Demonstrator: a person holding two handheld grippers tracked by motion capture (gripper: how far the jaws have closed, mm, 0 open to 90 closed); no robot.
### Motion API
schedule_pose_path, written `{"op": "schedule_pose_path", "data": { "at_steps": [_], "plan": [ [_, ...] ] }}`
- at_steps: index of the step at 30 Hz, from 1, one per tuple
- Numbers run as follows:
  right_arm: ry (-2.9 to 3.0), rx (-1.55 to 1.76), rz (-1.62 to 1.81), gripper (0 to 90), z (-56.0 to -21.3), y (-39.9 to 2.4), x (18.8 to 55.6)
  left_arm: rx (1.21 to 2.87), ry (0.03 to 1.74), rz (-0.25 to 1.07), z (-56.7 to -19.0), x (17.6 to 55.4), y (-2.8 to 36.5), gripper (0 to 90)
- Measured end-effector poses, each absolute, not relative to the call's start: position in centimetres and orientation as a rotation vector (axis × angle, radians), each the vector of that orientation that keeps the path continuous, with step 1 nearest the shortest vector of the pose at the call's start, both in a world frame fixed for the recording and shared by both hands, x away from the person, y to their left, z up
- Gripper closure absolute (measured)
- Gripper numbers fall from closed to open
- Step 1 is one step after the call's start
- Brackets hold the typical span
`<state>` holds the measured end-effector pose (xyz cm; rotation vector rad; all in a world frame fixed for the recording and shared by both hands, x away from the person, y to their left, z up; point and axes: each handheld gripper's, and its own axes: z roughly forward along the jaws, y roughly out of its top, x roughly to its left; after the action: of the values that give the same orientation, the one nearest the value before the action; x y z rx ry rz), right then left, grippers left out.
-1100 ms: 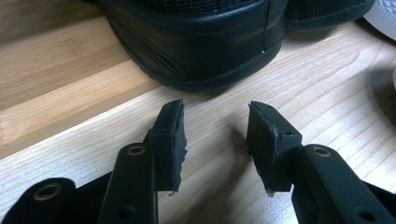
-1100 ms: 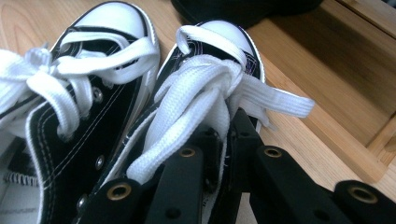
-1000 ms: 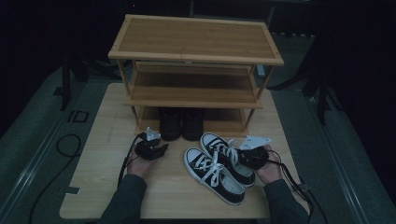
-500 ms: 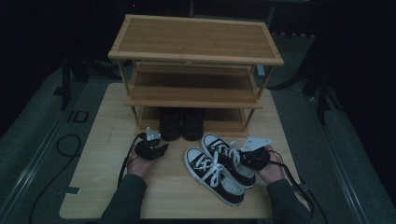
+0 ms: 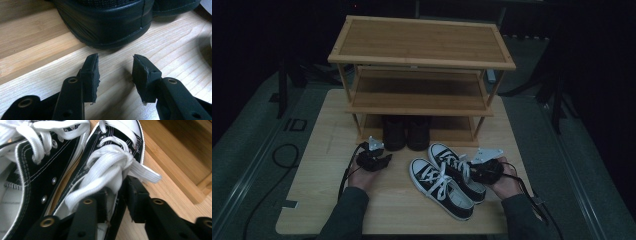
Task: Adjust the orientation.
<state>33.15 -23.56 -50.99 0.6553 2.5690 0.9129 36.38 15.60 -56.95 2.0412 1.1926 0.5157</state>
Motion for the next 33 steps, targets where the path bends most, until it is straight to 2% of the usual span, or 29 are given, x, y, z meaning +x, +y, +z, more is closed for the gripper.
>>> {"op": "schedule_pose_path", "data": {
  "at_steps": [13, 33],
  "plan": [
    [2.618, 0.689, 0.870, 61.0, -49.4, -25.0, 32.8, 2.039, 1.192, 0.510, -56.9, 36.4, 15.6, 56.8],
    [2.608, 0.738, 0.842, 57.1, -48.1, -26.9, 32.8, 2.036, 1.188, 0.506, -57.0, 36.4, 15.7, 56.8]
  ]
}}
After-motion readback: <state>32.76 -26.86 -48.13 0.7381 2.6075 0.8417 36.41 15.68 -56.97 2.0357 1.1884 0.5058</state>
